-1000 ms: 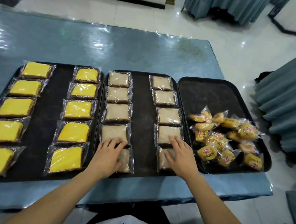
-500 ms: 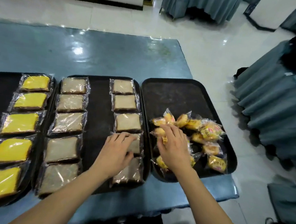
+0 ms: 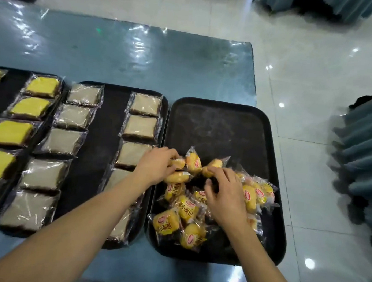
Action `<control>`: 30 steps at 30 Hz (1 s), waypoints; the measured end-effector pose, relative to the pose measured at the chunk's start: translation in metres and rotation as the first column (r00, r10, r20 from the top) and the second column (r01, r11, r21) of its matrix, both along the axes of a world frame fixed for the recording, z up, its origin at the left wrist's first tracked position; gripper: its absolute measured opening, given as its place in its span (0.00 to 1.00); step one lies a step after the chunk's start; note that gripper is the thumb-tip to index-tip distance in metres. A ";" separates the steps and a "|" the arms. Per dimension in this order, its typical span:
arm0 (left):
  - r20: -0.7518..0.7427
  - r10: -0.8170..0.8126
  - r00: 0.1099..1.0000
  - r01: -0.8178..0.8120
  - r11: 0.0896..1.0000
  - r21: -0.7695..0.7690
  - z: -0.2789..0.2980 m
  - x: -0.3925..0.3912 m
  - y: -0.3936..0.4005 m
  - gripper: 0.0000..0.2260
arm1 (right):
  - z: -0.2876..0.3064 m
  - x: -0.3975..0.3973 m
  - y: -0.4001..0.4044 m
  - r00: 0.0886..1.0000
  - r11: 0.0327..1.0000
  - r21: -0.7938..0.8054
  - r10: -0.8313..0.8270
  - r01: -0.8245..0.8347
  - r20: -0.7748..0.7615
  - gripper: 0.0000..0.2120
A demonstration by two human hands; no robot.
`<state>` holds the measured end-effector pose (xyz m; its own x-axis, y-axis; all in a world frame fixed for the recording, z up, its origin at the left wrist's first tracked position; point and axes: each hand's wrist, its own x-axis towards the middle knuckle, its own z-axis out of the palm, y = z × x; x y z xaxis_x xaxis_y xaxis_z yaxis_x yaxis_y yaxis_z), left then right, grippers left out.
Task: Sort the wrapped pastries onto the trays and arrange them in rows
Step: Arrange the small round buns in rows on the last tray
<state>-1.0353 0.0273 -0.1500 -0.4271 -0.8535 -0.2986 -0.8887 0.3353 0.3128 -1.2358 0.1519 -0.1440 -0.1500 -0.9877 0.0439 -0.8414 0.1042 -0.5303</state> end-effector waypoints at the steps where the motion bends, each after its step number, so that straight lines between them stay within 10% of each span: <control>1: -0.028 0.025 0.999 -0.024 1.000 0.010 -0.001 -0.001 -0.001 0.13 | 0.001 -0.001 -0.006 1.000 1.000 0.007 0.009 -0.010 0.006 0.13; 7: -0.270 0.211 0.939 -0.239 0.968 -0.074 -0.009 0.019 -0.006 0.06 | 0.009 0.003 -0.042 0.999 0.999 0.024 0.034 -0.035 0.028 0.16; 12: -0.245 0.024 0.969 0.029 0.977 0.213 -0.019 0.019 -0.011 0.23 | 0.013 0.016 -0.070 0.998 0.995 0.089 0.053 -0.054 0.016 0.15; 18: -0.239 0.068 0.969 -0.071 0.997 -0.005 -0.014 0.021 -0.023 0.13 | 0.016 0.021 -0.081 0.998 0.993 0.102 0.054 -0.058 0.042 0.14; 25: -0.658 0.516 0.548 -0.257 0.853 0.455 0.015 0.025 -0.038 0.12 | 0.015 0.015 -0.108 0.936 0.991 0.119 0.009 -0.055 0.353 0.17; 30: -0.668 0.537 0.515 -0.232 0.838 0.494 0.013 -0.006 -0.044 0.13 | 0.019 0.000 -0.124 0.732 0.994 0.109 -0.092 0.024 0.675 0.12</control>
